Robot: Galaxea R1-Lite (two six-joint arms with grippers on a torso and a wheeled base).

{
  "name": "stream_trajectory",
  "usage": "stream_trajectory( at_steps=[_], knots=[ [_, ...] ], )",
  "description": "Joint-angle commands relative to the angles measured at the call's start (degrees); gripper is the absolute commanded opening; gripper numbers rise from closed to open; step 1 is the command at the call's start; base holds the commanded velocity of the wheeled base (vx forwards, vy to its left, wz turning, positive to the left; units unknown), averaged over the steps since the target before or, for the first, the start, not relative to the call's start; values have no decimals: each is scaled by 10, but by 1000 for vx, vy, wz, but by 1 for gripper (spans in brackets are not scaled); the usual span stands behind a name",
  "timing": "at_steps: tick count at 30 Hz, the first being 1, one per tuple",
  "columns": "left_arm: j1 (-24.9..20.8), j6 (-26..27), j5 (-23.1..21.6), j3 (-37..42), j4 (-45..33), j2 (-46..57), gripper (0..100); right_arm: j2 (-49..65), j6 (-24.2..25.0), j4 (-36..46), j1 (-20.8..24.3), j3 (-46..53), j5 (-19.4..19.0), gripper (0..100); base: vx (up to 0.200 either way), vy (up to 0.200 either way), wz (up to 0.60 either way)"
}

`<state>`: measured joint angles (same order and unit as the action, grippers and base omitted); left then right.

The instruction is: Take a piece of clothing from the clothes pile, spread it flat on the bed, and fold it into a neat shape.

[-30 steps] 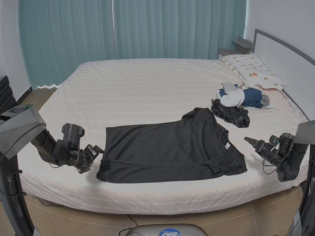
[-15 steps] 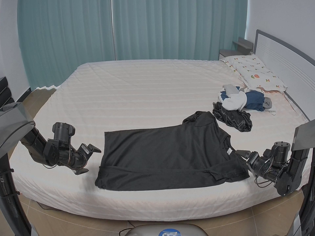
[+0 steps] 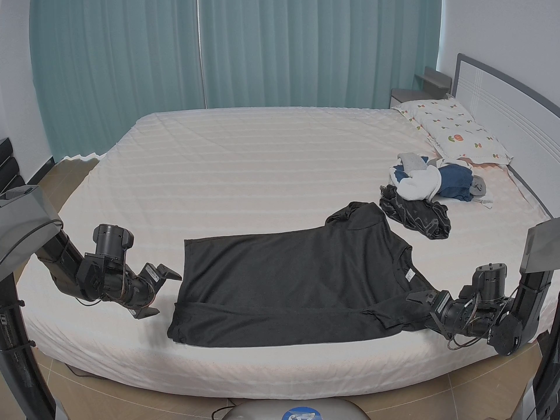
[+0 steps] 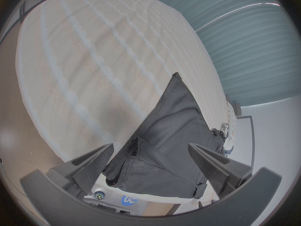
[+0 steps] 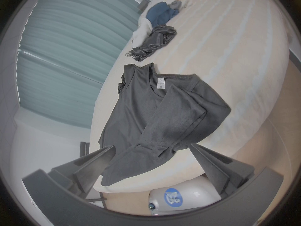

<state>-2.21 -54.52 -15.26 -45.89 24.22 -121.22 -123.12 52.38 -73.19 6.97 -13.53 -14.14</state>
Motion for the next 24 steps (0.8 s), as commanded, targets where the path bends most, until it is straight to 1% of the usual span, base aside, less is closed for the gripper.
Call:
stream_trajectory(
  at_steps=[1, 2, 3, 6, 9, 10, 11, 12, 13, 18, 24],
  knots=[
    [-2, 0, 1, 2, 0, -2, 100, 4, 37, 2, 6, -5, 3, 100, 0, 0, 0],
    [-2, 0, 1, 3, 0, -2, 100, 1, 53, 4, 6, -8, 3, 100, 0, 0, 0],
    [-2, 0, 1, 3, 0, -2, 100, 1, 53, 4, 6, -8, 3, 100, 0, 0, 0],
    [-2, 1, 1, 5, 14, -2, 100, -48, 59, -17, 9, -20, 13, 100, 0, 0, 0],
    [-3, 2, 1, 14, 31, -2, 100, -90, 58, -51, 29, -32, 64, 100, 0, 0, 0],
    [-3, 2, 1, 15, 35, -2, 100, -96, 57, -56, 34, -33, 76, 100, 0, 0, 0],
    [-3, 2, 1, 17, 38, -2, 100, -96, 57, -56, 34, -33, 76, 100, 0, 0, 0],
    [-3, 2, 1, 18, 39, -2, 100, -105, 57, -63, 42, -34, 100, 100, 0, 0, 0],
    [-3, 2, 1, 18, 40, -2, 100, -105, 57, -63, 51, -34, 107, 100, 0, 0, 0],
    [-3, 2, 1, 19, 40, -2, 100, -97, 61, -63, 54, -35, 112, 100, 0, 0, 0],
    [-3, 2, 1, 19, 40, -2, 100, -97, 62, -63, 45, -40, 113, 100, 0, 0, 0]
  ],
)
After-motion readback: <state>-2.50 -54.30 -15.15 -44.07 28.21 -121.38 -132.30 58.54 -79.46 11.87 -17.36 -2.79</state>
